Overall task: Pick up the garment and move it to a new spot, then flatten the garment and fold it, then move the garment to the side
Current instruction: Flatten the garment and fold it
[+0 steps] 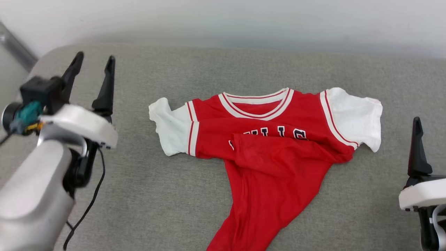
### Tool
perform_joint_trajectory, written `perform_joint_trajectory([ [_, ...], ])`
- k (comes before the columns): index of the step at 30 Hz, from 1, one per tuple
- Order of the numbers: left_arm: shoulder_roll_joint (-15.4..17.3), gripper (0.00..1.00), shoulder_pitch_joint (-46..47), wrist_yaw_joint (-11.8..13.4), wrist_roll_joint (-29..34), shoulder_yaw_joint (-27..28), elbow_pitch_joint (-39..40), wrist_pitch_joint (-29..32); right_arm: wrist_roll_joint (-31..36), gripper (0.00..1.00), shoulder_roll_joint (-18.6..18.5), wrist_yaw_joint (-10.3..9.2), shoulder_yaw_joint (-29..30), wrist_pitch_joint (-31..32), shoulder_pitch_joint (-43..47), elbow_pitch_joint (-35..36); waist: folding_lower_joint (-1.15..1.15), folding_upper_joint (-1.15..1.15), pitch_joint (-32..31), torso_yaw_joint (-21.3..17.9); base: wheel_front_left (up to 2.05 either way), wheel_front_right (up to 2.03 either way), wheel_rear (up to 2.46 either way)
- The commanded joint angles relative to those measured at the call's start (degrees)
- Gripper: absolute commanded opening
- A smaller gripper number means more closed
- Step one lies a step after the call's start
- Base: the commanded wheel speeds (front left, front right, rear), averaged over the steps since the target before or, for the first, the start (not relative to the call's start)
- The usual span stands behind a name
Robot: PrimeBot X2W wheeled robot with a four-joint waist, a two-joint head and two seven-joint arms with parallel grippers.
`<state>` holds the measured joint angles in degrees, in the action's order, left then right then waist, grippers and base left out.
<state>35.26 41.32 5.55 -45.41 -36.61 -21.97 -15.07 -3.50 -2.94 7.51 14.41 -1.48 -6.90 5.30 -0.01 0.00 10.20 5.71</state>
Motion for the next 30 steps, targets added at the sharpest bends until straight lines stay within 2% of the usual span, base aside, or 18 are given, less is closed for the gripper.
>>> perform_joint_trajectory([
  [1,-0.7,1.00,-4.9,1.8,2.6,4.0,3.9,-0.1,-0.3,1.00,0.1,-0.04,0.0,0.1,1.1,0.3,0.01,0.00,-1.3,0.9,0.00,0.00,0.00],
  [5,-4.0,1.00,-15.9,4.7,8.7,13.2,15.5,-0.1,-0.9,1.00,0.1,-0.04,-0.6,1.0,2.7,0.4,0.01,0.00,-2.5,2.0,0.00,0.00,0.00],
  [8,-6.6,1.00,-23.7,5.7,13.7,16.6,21.5,-0.1,-1.5,1.00,0.1,-0.04,-1.2,1.6,3.7,0.4,0.01,0.00,-3.2,2.7,0.00,0.00,0.00],
  [10,-7.5,1.00,-28.0,6.1,17.4,17.1,23.7,-0.1,-2.2,1.00,0.1,-0.04,-1.3,2.0,4.5,0.3,0.01,0.00,-3.6,3.1,0.00,0.00,0.00],
  [15,-11.1,1.00,-35.9,6.9,21.9,18.4,27.5,-0.1,-2.8,1.00,-0.2,-0.04,-2.2,3.5,6.5,0.7,0.01,0.00,-3.6,4.1,0.00,0.00,0.00],
  [19,-13.1,1.00,-37.8,5.1,23.8,18.9,28.9,-0.1,-3.5,1.00,-2.4,-0.04,-2.9,7.6,5.9,1.5,0.01,0.00,-2.9,5.6,0.00,0.00,0.00],
  [23,-14.0,1.00,-37.0,3.4,25.1,20.1,29.3,-0.1,-5.8,1.00,-8.7,-0.04,-8.4,19.0,3.5,2.6,0.01,0.00,-1.6,7.0,0.00,0.00,0.00],
  [28,-15.4,1.00,-35.2,1.6,26.6,20.9,28.6,-0.1,-11.2,1.00,-17.7,-0.04,-15.6,40.8,-0.9,0.5,0.01,0.00,0.5,9.0,0.00,0.00,0.00],
  [30,-16.1,1.00,-34.7,1.0,27.2,21.0,28.2,-0.1,-13.3,1.00,-20.1,-0.05,-17.7,48.1,-2.8,-0.9,0.01,0.00,1.1,9.8,0.00,0.00,0.00],
])
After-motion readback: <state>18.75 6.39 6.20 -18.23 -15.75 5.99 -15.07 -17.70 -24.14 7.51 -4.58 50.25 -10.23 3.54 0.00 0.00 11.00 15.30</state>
